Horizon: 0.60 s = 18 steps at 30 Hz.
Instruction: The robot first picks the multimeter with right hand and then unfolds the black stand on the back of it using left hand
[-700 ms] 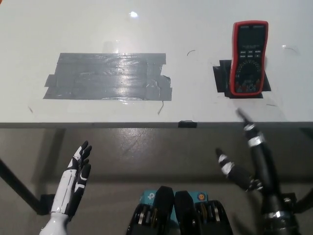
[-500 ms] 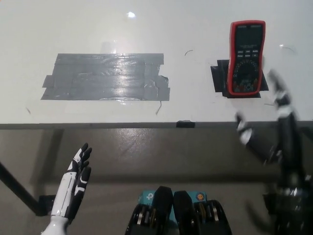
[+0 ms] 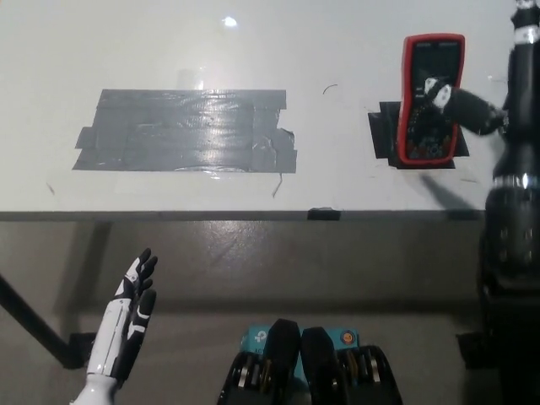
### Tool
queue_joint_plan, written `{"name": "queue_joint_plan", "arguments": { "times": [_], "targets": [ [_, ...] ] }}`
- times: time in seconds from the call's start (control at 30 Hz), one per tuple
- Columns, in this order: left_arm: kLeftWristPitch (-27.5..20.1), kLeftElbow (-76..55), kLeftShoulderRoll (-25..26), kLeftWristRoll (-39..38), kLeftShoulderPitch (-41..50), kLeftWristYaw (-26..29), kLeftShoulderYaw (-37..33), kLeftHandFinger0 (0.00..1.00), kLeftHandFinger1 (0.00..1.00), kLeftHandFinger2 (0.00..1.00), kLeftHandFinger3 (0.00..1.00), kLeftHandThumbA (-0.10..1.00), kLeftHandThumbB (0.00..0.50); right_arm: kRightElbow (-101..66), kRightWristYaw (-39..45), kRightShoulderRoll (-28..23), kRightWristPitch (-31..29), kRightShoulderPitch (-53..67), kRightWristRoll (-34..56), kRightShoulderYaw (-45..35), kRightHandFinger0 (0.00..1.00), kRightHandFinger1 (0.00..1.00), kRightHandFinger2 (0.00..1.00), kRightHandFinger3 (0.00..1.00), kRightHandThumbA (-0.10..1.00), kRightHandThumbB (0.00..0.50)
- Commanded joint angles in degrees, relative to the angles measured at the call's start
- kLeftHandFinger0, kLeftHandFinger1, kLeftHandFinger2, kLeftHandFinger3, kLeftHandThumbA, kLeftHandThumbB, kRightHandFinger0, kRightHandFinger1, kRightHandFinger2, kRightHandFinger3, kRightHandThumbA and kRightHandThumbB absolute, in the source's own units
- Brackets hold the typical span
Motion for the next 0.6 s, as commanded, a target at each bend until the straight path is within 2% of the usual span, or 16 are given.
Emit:
{"name": "queue_joint_plan", "arguments": {
  "times": [0.0,0.17,0.2,0.23,0.27,0.33,0.4,0.5,0.57],
  "targets": [
    [-1.6,-1.7,0.7,-0.2,-1.0,0.3,0.0,1.0,1.0,1.0,1.0,1.0,0.085,3.2,0.1,-1.0,4.2,-6.3,1.5,-1.1,1.0,1.0,1.0,1.0,0.99,0.237],
    [-1.4,-1.9,0.6,-0.1,-1.2,0.1,-0.3,1.0,1.0,1.0,1.0,1.0,0.085,7.5,0.5,-1.3,6.5,-8.9,3.2,-1.7,1.0,1.0,1.0,1.0,1.0,0.262],
    [-1.5,-1.6,0.9,0.2,-1.6,0.0,-0.5,1.0,1.0,1.0,1.0,1.0,0.078,10.4,0.1,-1.4,6.4,-10.3,3.8,-2.1,1.0,1.0,1.0,1.0,0.98,0.236],
    [-1.6,-1.6,1.1,0.6,-1.8,-0.1,-0.5,1.0,1.0,1.0,1.0,1.0,0.075,13.1,-0.3,-1.4,6.5,-11.6,4.2,-2.2,1.0,1.0,1.0,1.0,1.0,0.267],
    [-1.6,-1.6,1.2,0.5,-1.7,-0.2,-0.6,1.0,1.0,1.0,1.0,1.0,0.072,14.4,-0.6,-1.5,7.2,-12.3,3.9,-2.1,1.0,1.0,1.0,1.0,1.0,0.273],
    [-1.6,-1.5,1.3,0.4,-1.7,-0.2,-0.6,1.0,1.0,1.0,1.0,1.0,0.071,16.1,-0.9,-1.6,7.9,-13.1,3.9,-2.0,1.0,1.0,1.0,1.0,1.0,0.278],
    [-1.2,-1.8,1.3,0.4,-1.6,-0.4,-0.8,1.0,1.0,1.0,1.0,1.0,0.075,19.6,-1.4,-1.7,7.8,-14.9,4.9,-2.4,1.0,1.0,1.0,1.0,1.0,0.262],
    [-1.1,-1.8,1.4,0.3,-1.7,-0.5,-0.9,1.0,1.0,1.0,1.0,1.0,0.077,23.0,-1.6,-2.0,7.9,-17.1,5.4,-2.4,1.0,1.0,1.0,1.0,1.0,0.294],
    [-1.1,-1.8,1.4,0.3,-1.7,-0.5,-0.9,1.0,1.0,1.0,1.0,1.0,0.076,23.3,-1.8,-2.1,7.9,-17.2,5.6,-2.2,1.0,1.0,1.0,1.0,1.0,0.296]
  ]
}}
